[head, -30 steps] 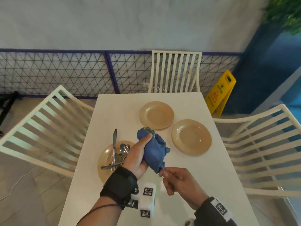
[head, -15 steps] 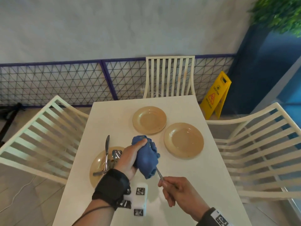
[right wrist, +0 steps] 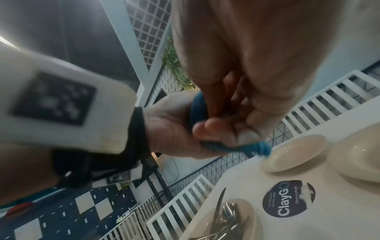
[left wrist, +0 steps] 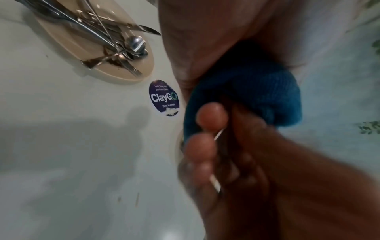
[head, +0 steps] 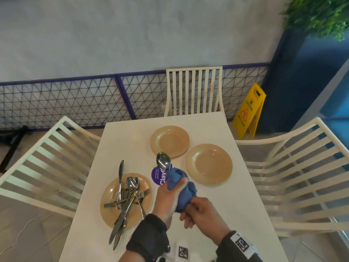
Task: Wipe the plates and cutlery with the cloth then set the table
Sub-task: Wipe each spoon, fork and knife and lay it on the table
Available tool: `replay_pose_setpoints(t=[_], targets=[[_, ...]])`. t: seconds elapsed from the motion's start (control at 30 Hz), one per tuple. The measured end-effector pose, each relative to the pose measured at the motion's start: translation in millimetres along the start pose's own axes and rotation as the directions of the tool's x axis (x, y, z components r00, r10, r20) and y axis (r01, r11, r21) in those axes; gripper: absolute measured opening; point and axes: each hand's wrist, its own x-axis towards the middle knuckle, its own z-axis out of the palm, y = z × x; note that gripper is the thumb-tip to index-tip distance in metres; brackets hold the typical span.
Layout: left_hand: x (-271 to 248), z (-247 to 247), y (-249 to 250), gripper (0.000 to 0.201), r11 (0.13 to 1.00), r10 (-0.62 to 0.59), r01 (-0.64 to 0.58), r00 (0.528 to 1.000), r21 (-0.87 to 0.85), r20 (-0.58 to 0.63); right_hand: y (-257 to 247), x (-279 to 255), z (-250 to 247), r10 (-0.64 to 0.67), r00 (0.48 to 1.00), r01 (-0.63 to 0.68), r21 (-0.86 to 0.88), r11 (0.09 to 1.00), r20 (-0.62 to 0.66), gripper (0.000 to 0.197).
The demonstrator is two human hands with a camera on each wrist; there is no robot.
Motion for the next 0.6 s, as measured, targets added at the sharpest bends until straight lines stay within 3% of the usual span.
replay_pose_setpoints(t=[0.1,0.17,0.2,0.27,0.37,0.5,0.6], targets=[[-1.2,-14.2,2.0,0.029,0.953,0.129,-0.134,0.991,0.273,0.036,2.6,0.4,-20.7,0.081,0.995,-0.074,-0.106,0.992,0.059,0.022],[-1.4,-22.8,-0.1,0.034,0.867,0.144,-0.206,0.975,0.454,0.168,3.5,4.1,-37.3,0.050,0.994,-0.063,-0.136,0.989,-0.095,0.020],[-2.3,-24.5,-1.8,0.036,0.828,0.122,-0.226,0.966,0.513,0.229,-0.6,5.8,-42.0,0.026,0.989,-0.040,-0.095,0.995,-0.145,0.019],[-4.3,-25.1,-5.6,0.034,0.737,0.100,-0.263,0.953,0.622,0.285,-11.6,12.0,-37.7,-0.010,0.995,0.017,0.080,0.997,-0.095,0.024],[-7.4,-20.2,-10.4,0.041,0.644,0.109,-0.315,0.940,0.697,0.323,-21.5,24.0,-18.0,-0.031,0.995,0.065,0.373,0.926,-0.097,0.037],[-17.3,-33.2,-18.0,0.039,0.599,0.044,-0.298,0.939,0.743,0.342,-21.3,33.4,-31.5,0.096,0.970,0.051,0.575,0.817,-0.222,0.017],[-12.7,-46.8,-19.8,0.035,0.548,0.062,-0.318,0.938,0.774,0.342,-10.0,30.4,-29.1,0.153,0.971,-0.013,0.600,0.800,-0.183,0.013]])
